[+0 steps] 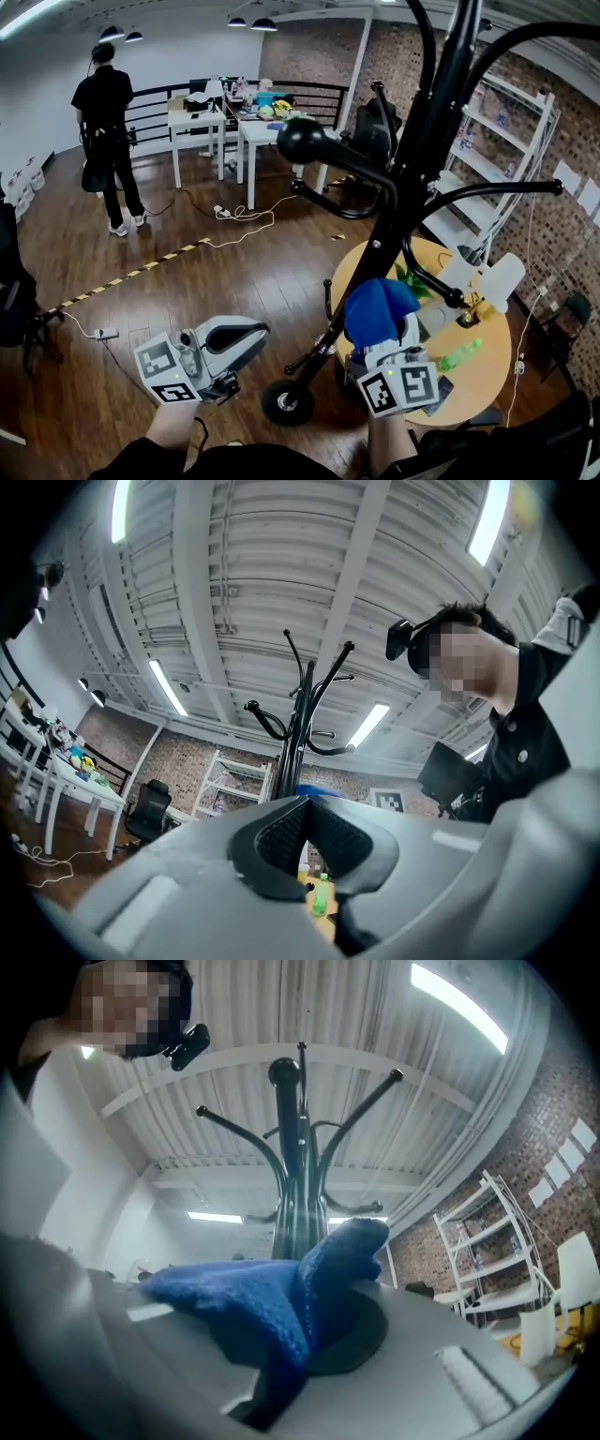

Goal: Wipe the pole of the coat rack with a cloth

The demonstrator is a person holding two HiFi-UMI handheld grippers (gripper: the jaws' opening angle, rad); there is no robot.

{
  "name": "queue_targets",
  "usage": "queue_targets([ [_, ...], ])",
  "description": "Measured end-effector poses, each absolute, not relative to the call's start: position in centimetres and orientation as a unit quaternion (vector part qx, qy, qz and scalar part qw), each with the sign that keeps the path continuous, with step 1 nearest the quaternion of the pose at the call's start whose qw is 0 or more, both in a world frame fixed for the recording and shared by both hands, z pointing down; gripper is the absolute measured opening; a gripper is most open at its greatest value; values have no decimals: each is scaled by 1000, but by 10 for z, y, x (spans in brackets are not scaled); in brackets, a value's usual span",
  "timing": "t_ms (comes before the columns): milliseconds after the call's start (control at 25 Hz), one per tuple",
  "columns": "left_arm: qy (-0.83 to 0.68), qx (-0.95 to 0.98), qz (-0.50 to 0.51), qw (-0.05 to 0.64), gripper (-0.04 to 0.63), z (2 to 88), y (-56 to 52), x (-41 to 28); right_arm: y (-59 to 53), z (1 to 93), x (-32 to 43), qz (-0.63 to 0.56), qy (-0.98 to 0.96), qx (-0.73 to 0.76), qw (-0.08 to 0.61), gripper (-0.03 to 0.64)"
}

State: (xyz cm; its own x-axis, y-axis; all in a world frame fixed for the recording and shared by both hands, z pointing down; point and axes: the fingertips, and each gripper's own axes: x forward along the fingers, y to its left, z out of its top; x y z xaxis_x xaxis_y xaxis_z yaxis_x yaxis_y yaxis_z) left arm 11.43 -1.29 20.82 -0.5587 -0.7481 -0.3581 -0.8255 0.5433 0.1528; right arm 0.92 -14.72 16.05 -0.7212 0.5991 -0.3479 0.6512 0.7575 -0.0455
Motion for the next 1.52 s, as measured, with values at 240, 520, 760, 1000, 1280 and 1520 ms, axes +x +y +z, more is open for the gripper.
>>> queue_targets([
  [240, 869, -456, 159, 107, 3, 221, -27, 110, -151, 278, 6, -102, 932, 339, 71, 25],
  [520, 868, -462, 160, 89, 3, 231, -38, 110, -157, 402, -1, -87, 944, 317, -16, 25],
  [760, 868, -466, 153, 80, 3, 232, -42, 113, -166, 438, -12, -97, 946, 302, -60, 23],
  [1000, 868, -466, 152, 80, 3, 230, -39, 115, -154, 425, 3, -116, 939, 320, -56, 23],
  [1280, 870, -462, 149, 90, 3, 228, -35, 115, -151, 336, 6, -144, 933, 328, 23, 23],
  [1520, 871, -456, 154, 99, 3, 225, -25, 115, -152, 208, 7, -143, 919, 338, 142, 23],
])
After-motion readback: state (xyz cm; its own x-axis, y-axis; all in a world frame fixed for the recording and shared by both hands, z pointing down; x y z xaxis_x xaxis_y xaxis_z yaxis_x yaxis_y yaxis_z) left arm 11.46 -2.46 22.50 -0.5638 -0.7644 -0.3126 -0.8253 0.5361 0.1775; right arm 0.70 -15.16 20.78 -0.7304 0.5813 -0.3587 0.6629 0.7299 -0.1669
